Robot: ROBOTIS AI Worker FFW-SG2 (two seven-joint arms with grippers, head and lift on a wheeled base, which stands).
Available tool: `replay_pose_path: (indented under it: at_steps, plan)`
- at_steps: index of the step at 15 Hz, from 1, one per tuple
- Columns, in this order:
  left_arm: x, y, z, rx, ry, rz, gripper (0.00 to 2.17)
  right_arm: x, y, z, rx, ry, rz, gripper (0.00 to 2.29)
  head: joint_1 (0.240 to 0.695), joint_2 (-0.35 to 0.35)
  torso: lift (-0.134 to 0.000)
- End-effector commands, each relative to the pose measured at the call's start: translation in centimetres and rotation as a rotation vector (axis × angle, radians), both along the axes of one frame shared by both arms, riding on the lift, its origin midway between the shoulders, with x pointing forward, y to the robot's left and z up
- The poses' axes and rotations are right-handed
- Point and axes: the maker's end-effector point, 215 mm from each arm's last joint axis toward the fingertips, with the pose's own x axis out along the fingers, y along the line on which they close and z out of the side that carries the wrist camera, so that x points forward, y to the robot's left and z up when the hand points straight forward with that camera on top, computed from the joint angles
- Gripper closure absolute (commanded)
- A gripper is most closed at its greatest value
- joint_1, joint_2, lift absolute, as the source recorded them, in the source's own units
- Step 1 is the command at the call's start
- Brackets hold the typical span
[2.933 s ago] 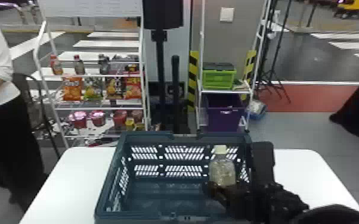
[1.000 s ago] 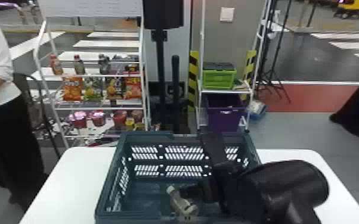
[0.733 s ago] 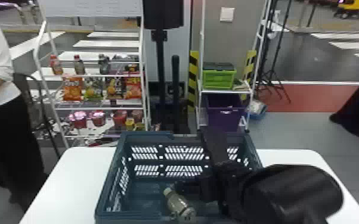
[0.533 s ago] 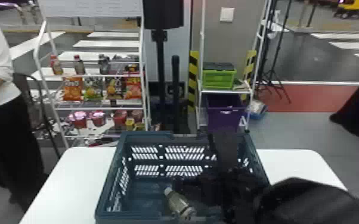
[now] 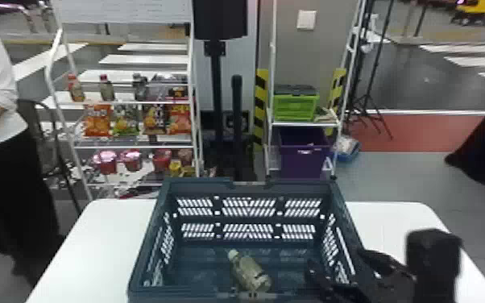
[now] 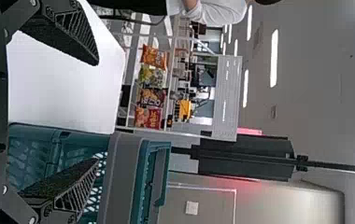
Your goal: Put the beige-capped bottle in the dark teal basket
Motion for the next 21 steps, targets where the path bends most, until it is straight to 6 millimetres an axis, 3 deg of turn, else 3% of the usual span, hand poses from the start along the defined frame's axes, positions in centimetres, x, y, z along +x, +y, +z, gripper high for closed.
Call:
replay_pose_path:
  at_steps: [1,5,10,15,21]
  plan:
    - [0.1,-0.3,0.3,-0.006,-0.008,-0.004,0.15,-2.1,-2.8,1.2,0.043,-0.119,-0.060,0.06,0.499,0.000,0.000]
    - [0.2,-0.5,0.4,-0.008,-0.007,-0.002,0.15,-6.6,-5.5,1.2,0.085,-0.264,-0.104,0.07,0.499,0.000,0.000]
    - [0.5,-0.4,0.7,-0.009,-0.010,0.004,0.15,-10.8,-7.0,-3.7,0.076,-0.252,-0.127,0.07,0.499,0.000,0.000]
    - [0.6,-0.3,0.7,-0.006,-0.004,0.010,0.15,-13.3,-8.2,-4.9,0.072,-0.288,-0.134,0.08,0.499,0.000,0.000]
    - [0.9,-0.5,0.5,-0.001,0.015,0.012,0.15,-14.4,-8.7,-6.2,0.070,-0.278,-0.140,0.08,0.499,0.000,0.000]
